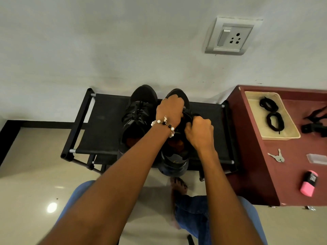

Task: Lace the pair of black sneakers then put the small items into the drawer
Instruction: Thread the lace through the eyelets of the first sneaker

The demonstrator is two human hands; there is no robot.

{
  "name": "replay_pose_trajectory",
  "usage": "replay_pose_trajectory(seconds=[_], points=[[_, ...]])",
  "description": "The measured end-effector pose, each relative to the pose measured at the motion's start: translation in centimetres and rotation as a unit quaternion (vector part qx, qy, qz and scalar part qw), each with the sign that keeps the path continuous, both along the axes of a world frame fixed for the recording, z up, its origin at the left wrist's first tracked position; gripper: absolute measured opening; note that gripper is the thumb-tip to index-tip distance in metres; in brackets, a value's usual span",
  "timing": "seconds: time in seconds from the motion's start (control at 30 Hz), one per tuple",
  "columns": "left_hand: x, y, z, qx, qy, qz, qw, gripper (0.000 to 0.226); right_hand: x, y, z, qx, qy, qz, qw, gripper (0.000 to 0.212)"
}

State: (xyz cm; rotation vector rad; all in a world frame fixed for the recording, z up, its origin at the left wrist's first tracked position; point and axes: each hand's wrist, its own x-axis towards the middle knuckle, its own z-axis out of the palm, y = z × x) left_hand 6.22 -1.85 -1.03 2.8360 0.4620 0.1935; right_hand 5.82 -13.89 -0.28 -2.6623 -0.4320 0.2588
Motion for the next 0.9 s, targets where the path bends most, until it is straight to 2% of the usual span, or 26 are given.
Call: replay_pose_trajectory(seconds=[0.13,0.23,0.3,0.43,0.47,0.57,0.73,0.9], points=[[-0.5,-0.6,-0.7,0.071,-0.015,-0.018,0.997,0.014,-0.2,0.0,-0.2,0.012,-0.013,-0.008,1.0,0.026],[-0.7,-0.4,-1.2,0.094,-0.013,-0.034,0.995,0.028,-0.3,0.1,-0.5,0.021,-0.021,-0.013,0.999,0.026],[-0.6,-0.2,-1.8,0.076,-0.039,-0.035,0.996,0.031,-0.3,0.1,-0.7,0.03,-0.025,-0.018,0.999,0.026],[-0.7,-0.2,-1.8,0.045,-0.078,-0.034,0.995,0.005,-0.4,0.1,-0.8,0.038,-0.034,-0.026,0.998,0.026],[-0.6,-0.2,-1.9,0.041,-0.078,-0.023,0.996,0.009,-0.4,0.1,-0.8,0.039,-0.036,-0.03,0.998,0.026],[-0.4,-0.3,-1.8,0.056,-0.048,0.004,0.997,0.019,-0.7,0.4,-0.9,0.037,-0.039,-0.045,0.998,0.026],[-0.1,-0.9,-0.8,0.093,0.007,0.027,0.995,0.012,-1.0,0.9,-1.0,0.008,-0.049,-0.054,0.997,0.026],[1.3,1.4,0.0,0.058,0.042,-0.036,0.997,0.013,-1.1,1.1,-1.1,-0.011,-0.056,-0.05,0.997,0.025]])
